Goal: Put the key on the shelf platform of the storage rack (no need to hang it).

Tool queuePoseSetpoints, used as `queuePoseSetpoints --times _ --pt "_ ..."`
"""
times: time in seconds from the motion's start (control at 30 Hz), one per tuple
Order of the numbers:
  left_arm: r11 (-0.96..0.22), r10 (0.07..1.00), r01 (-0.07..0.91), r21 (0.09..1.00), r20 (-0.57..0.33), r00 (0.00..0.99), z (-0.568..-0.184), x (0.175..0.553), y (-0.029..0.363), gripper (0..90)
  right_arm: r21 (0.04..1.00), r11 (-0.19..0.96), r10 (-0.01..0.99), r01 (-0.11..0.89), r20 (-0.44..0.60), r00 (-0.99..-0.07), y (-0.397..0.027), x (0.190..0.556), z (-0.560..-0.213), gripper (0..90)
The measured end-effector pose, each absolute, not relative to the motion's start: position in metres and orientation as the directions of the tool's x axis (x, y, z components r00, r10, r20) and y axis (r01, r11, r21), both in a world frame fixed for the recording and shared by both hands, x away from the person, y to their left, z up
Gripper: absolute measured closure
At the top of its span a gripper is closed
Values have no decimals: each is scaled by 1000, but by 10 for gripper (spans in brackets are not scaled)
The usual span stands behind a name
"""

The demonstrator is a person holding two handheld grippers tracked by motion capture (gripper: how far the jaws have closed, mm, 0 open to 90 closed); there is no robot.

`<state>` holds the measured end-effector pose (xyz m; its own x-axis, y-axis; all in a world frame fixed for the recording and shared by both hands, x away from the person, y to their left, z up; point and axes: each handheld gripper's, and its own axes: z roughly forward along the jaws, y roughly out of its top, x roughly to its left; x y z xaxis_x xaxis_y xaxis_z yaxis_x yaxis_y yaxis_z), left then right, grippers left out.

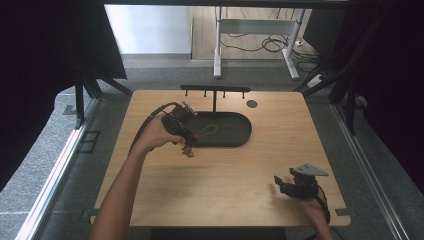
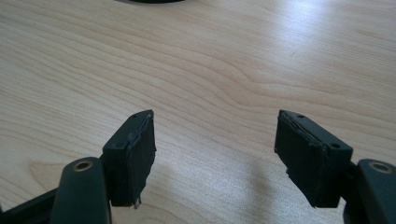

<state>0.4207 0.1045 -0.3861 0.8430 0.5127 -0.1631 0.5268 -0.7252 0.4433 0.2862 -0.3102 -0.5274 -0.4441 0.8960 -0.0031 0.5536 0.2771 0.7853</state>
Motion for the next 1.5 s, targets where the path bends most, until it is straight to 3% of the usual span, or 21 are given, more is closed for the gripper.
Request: queuePoseSetpoints --times 0.77,1.5 --pt "-734 534 547 402 -154 831 -373 451 89 667 783 273 897 559 2 -441 -312 287 -528 300" --pt "-746 522 534 397 -150 840 -374 458 77 667 778 277 900 564 -4 -436 -313 287 -529 300"
